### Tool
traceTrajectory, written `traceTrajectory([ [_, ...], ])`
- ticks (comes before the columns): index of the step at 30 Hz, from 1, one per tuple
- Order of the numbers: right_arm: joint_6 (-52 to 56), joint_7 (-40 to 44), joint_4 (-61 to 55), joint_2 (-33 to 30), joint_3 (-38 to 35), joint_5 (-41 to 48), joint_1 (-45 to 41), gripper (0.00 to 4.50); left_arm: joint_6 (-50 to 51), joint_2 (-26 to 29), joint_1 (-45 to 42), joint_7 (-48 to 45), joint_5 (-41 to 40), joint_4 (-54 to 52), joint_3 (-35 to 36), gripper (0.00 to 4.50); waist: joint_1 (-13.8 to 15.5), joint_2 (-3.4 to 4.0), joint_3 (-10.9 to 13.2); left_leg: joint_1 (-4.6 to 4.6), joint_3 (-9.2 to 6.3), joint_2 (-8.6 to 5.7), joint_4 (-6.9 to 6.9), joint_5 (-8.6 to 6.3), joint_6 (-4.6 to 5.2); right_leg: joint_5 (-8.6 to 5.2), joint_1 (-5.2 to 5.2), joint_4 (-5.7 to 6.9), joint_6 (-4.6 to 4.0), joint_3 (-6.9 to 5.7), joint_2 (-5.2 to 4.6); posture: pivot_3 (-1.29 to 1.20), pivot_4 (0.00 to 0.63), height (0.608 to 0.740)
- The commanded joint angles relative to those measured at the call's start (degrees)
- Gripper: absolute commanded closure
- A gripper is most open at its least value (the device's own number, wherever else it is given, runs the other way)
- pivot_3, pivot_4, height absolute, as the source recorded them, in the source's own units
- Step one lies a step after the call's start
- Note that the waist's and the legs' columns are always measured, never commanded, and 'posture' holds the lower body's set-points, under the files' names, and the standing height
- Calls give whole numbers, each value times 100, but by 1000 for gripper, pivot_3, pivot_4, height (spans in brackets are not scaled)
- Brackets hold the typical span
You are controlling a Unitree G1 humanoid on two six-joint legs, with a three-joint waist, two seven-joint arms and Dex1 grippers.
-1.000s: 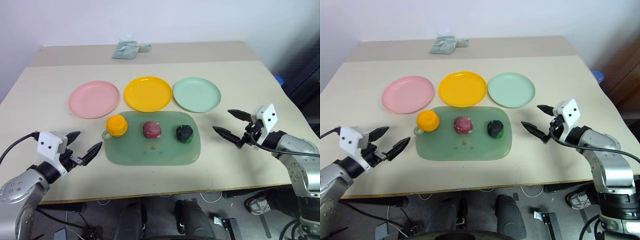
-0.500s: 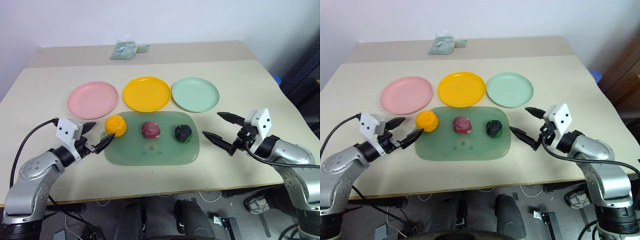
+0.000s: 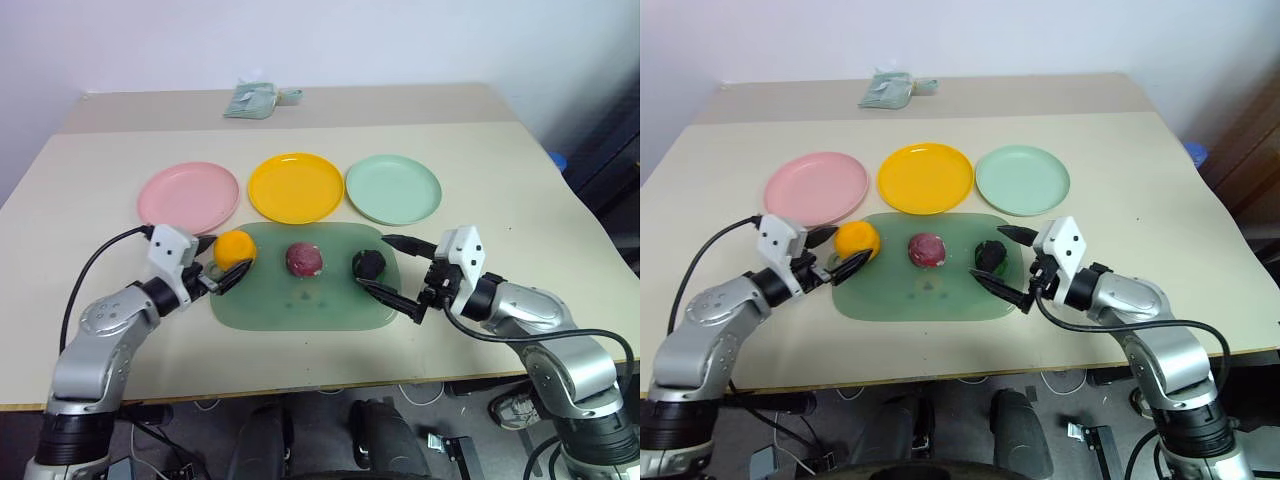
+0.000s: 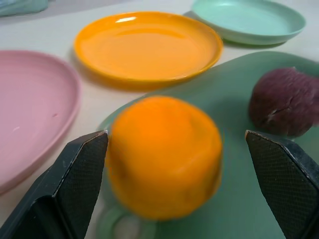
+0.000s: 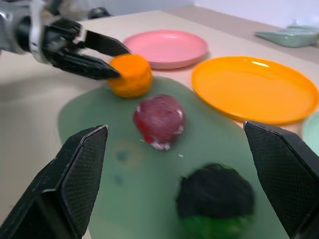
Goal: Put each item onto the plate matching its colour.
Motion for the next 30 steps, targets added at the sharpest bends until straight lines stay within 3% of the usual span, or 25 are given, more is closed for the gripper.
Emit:
traceTrajectory([
  [1,39,-125,-351,36,-51,33,12,66,-2,-26,-185,76,99,51,-25,0,-3,0,0,0,0,0,0,0,0,0,0,0,0,0,0,0,150,740],
  [10,230,-389,-675,67,-42,72,162,66,272,-44,-432,195,222,182,-174,0,-4,-1,0,0,-1,-1,0,0,0,8,-1,2,14,-1,2,0,150,740],
  [15,319,-464,-719,91,-14,90,97,0,364,-64,-480,264,237,139,-205,1566,-4,-1,0,1,-1,-1,0,0,0,8,0,3,14,0,2,0,150,740],
  [23,363,-454,-643,106,-2,92,-85,0,275,-275,-732,581,300,131,-93,1588,2,-1,0,0,-1,-2,1,0,0,9,0,4,15,0,1,0,150,740],
  [27,355,-471,-552,172,49,69,-251,0,788,-860,-1601,1621,618,531,-181,1588,61,-6,0,-2,-5,-8,8,1,0,10,0,9,17,-1,2,0,150,740],
  [30,330,-478,-469,249,143,16,-365,0,775,-1423,-2289,1885,731,957,-464,1588,106,-9,-2,-1,-4,-13,10,1,0,17,2,11,30,-1,2,0,150,740],
])
